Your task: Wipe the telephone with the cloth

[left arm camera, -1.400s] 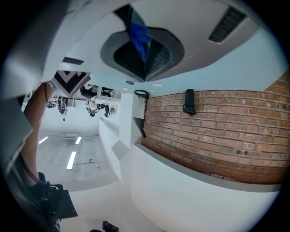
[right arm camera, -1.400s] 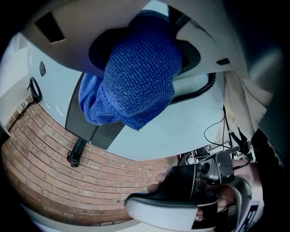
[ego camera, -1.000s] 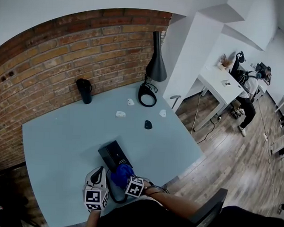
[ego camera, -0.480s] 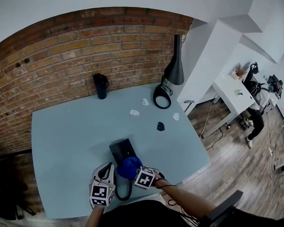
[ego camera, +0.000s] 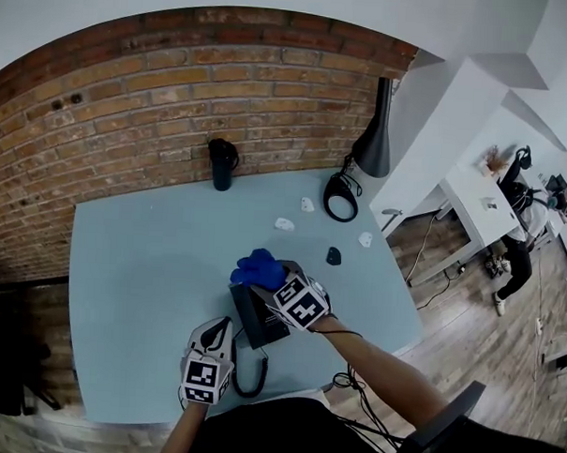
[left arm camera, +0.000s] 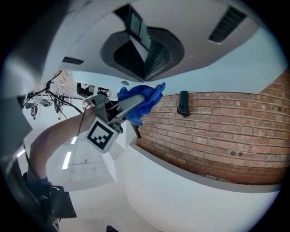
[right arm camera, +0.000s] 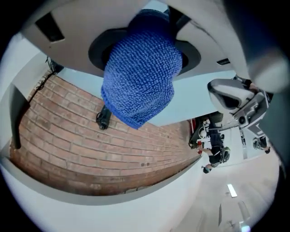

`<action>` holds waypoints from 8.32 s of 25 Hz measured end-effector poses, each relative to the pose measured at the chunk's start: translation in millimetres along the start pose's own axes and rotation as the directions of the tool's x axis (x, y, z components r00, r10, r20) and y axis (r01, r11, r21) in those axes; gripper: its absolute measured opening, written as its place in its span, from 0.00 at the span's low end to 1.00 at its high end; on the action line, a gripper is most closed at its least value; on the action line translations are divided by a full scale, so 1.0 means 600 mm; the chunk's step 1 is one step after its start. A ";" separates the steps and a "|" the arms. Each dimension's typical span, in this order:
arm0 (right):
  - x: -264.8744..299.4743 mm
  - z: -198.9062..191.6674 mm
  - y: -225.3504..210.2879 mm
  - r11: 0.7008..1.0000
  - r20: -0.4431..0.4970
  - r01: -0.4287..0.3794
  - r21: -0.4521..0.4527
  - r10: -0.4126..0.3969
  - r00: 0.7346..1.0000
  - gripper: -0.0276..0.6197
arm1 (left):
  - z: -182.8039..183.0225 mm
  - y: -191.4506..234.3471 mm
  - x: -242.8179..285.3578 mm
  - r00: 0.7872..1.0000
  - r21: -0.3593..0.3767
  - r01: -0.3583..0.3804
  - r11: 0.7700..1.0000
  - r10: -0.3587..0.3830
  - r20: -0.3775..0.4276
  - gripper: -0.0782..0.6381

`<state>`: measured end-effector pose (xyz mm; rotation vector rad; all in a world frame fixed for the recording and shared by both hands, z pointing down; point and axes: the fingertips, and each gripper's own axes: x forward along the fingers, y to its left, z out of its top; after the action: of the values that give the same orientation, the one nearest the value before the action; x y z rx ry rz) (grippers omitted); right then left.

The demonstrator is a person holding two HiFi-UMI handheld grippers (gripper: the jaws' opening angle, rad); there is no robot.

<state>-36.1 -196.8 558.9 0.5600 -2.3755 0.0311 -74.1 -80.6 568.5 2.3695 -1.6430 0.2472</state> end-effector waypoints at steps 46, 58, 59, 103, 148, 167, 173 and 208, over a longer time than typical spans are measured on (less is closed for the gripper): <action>0.096 -0.120 0.067 0.999 -0.016 0.051 0.020 -0.050 0.999 0.39 | -0.043 0.024 0.013 0.995 -0.027 0.005 1.000 -0.008 -0.099 0.14; 0.089 -0.136 0.085 0.999 -0.023 0.035 0.009 -0.034 0.999 0.39 | -0.036 0.017 0.012 0.997 -0.009 0.009 1.000 -0.010 -0.082 0.14; 0.088 -0.139 0.088 0.999 -0.025 0.032 0.007 -0.032 0.999 0.39 | -0.032 0.017 0.013 0.998 -0.008 0.007 1.000 -0.008 -0.069 0.14; 0.021 -0.292 0.225 0.997 -0.130 -0.075 -0.015 0.072 0.989 0.39 | -0.047 0.007 0.014 0.996 -0.003 0.024 1.000 -0.025 -0.086 0.14; 0.081 -0.070 -0.024 0.996 -0.048 -0.003 0.090 0.007 0.999 0.39 | -0.032 0.043 -0.002 0.997 -0.033 -0.044 0.998 0.042 -0.064 0.14; 0.090 -0.111 0.005 1.000 0.018 -0.015 0.014 0.015 1.000 0.40 | -0.057 0.034 0.011 0.994 -0.038 -0.005 0.999 0.001 -0.106 0.14; 0.075 -0.144 0.036 0.999 0.005 -0.042 -0.008 0.042 0.999 0.40 | -0.057 0.035 0.013 0.995 -0.040 -0.007 0.999 0.003 -0.103 0.14; 0.025 -0.258 0.127 0.988 -0.002 -0.084 0.132 0.085 0.996 0.40 | -0.073 0.006 0.009 0.991 -0.003 0.042 0.999 -0.042 -0.127 0.14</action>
<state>19.8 -107.3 696.1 0.5195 -2.4012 0.2297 -75.5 -74.0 612.0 2.3331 -1.5334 0.3813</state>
